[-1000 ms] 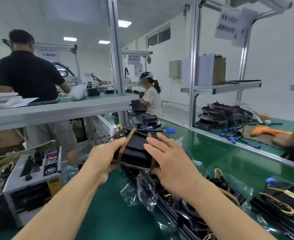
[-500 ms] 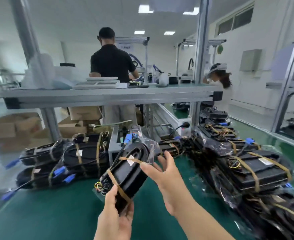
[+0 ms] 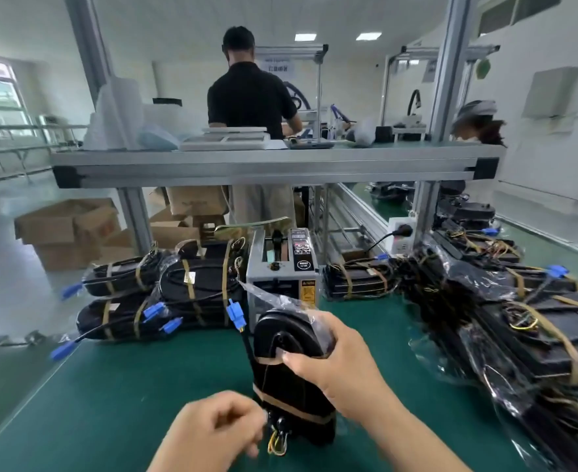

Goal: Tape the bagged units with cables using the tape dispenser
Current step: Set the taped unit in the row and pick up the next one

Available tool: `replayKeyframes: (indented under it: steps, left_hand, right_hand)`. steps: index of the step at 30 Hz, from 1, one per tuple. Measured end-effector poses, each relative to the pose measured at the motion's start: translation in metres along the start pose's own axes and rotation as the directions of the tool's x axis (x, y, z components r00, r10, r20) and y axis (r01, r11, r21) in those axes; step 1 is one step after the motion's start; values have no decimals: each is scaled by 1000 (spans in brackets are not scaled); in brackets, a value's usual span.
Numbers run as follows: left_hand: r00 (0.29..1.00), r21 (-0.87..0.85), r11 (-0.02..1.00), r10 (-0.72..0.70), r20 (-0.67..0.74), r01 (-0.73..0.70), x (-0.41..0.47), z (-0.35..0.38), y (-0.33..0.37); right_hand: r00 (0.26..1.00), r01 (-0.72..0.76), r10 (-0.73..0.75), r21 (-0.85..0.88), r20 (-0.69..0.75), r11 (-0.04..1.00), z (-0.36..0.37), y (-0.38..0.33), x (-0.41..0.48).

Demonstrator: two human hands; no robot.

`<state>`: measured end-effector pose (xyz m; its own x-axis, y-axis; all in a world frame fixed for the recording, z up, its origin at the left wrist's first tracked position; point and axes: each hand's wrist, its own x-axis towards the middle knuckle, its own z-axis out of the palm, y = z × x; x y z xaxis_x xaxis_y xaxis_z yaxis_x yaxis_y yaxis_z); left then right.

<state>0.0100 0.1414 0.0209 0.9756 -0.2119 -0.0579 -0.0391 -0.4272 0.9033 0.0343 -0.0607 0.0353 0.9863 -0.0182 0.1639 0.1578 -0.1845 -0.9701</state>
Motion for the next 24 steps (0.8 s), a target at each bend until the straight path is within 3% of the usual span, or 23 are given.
replayKeyframes:
  steps: [2,4,6,7,10,12,14,20,22,24]
  left_hand:
    - [951,-8,975,215,-224,-222,10,-5,17]
    - [780,165,881,471,-412,-444,21,-7,33]
    - [648,392,749,660,-381,-533,35,-11,50]
    - [629,465,689,714,-308,-555,42,-15,58]
    - [637,513,550,771,-8,-659,62,-23,77]
    - [638,378,549,752,166,-745,71,-24,87]
    - [661,260,610,717,221,-749,77,-21,96]
    - [635,201,603,745,205,-772,86,-16,111]
    - [642,134,630,761,90,-765,86,-20,111]
    - [694,31,706,703,-155,-708,89,-30,105]
  right_hand:
    - [999,28,-29,12,36,1000,-2,3,-1]
    - [996,47,-48,17,80,999,-5,5,-1]
    - [991,62,-61,-1,116,998,-8,6,-1]
    - [990,63,-61,-10,130,998,-9,7,-1]
    - [984,71,-65,-25,167,997,-10,7,-2]
    - [980,75,-66,-45,187,996,-10,7,-2]
    - [973,100,-81,-78,216,992,-10,6,-3]
    - [972,166,-122,-219,202,962,-15,-1,-3]
    - [986,139,-113,-225,125,964,-19,1,-2]
    - [996,85,-87,-193,0,978,-25,7,1]
